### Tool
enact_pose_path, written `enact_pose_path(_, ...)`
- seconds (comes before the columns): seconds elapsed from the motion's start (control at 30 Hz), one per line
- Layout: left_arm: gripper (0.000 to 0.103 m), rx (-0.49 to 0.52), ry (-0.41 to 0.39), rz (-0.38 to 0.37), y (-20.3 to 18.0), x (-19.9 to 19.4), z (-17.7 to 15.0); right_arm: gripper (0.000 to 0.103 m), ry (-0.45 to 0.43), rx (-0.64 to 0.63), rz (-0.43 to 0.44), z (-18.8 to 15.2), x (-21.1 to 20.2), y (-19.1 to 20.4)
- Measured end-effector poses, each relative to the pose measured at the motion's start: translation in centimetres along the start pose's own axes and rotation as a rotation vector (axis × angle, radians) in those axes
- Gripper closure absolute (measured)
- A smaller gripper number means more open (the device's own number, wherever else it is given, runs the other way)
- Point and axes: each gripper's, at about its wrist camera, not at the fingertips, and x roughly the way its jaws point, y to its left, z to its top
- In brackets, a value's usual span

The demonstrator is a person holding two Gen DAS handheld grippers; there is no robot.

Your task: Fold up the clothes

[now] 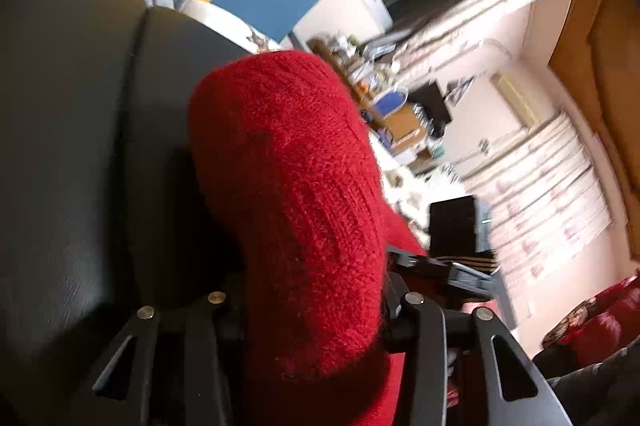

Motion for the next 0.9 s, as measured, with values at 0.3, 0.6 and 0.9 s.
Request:
enact_pose_path(0.3, 0.059, 0.04, -0.289, 0.16, -2.3, -16.2, -2.8, 0.051, 0.077, -0.04, 0.224, 0.1, 6.9, 6.2)
enact_pose_path(0.6, 0.059, 0.018, -0.789, 0.438, -2.6, -37.8, -3.3, 0.051, 0.236, -0.356, 0.511, 6.9, 23.5, 27.7)
enact_pose_path(0.9, 0.058, -0.418, -0.914, 0.594, 10.3, -44.4, -5.2, 0.048, 0.449, -0.561, 0.421, 8.1, 42.6, 40.6)
